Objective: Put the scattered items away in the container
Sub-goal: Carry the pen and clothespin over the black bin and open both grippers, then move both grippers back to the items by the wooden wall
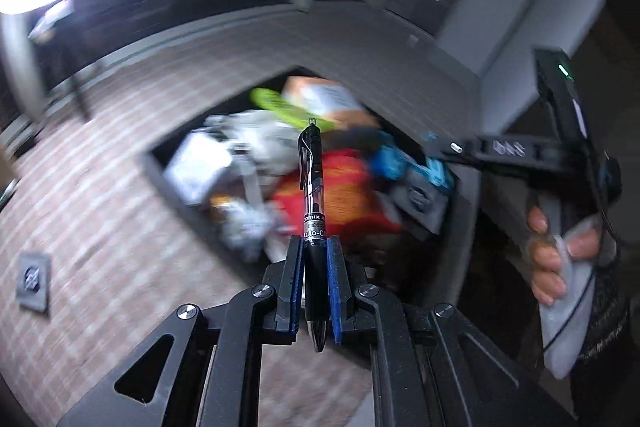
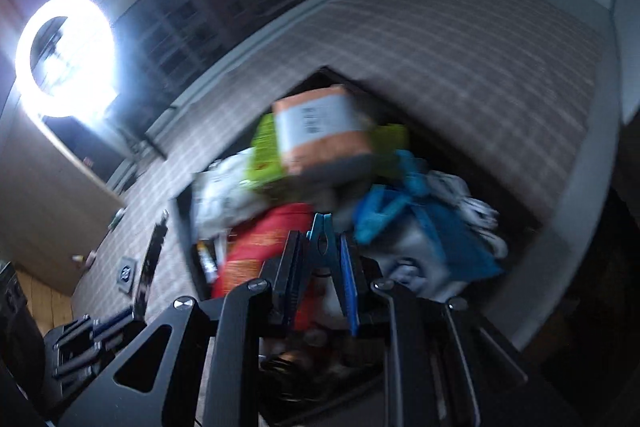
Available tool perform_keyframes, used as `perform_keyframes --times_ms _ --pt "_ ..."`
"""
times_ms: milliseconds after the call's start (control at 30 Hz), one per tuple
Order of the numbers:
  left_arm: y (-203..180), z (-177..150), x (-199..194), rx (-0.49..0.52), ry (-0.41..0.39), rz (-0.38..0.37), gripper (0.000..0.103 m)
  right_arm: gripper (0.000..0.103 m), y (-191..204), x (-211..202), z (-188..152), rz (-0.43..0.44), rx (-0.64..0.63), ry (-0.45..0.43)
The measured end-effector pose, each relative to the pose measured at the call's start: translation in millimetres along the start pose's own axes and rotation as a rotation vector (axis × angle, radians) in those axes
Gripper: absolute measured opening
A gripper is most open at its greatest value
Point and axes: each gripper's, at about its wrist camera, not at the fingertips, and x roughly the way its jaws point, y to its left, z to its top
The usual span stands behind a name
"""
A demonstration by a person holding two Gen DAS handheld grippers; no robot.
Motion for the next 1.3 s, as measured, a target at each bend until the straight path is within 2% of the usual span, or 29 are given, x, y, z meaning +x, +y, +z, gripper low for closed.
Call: perform_keyframes --times_ms 200,400,467,500,533,633,800,967,1067,1200,1300 --pt "-50 -10 24 0.114 0.061 -0.040 0.010 0.018 -30 -6 -3 -0.023 0.058 -0.013" --pt "-67 -17 38 0.161 0.090 -0.042 0.011 0.018 -21 1 -9 -0.004 0.028 0.011" --pt "-68 -18 43 0.160 0.097 -0.016 0.020 0.018 -18 5 -11 0.000 0.020 0.020" --pt "-66 -18 45 0.153 0.106 -0.014 0.035 0.019 -16 9 -13 0.014 0.015 0.032" --pt "-63 -19 45 0.146 0.105 -0.016 0.038 0.020 -15 14 -14 0.029 0.014 0.055" --pt "-54 -21 39 0.122 0.095 -0.003 0.036 0.023 -16 18 -16 0.036 0.031 0.090" --pt "-33 -20 24 0.083 0.060 0.029 0.036 0.024 -17 10 -15 0.032 0.044 0.065" --pt "-3 -23 12 0.021 0.050 0.065 0.036 0.024 -1 6 -17 0.035 -0.004 0.059" --pt "26 -28 -2 -0.036 0.032 0.108 0.036 0.025 22 8 -15 0.064 -0.062 0.063" --pt "81 -36 -26 -0.153 -0.003 0.177 0.036 0.038 69 18 -13 0.102 -0.173 0.073" --pt "127 -49 -48 -0.245 -0.031 0.243 0.036 0.038 113 28 -13 0.131 -0.274 0.082"
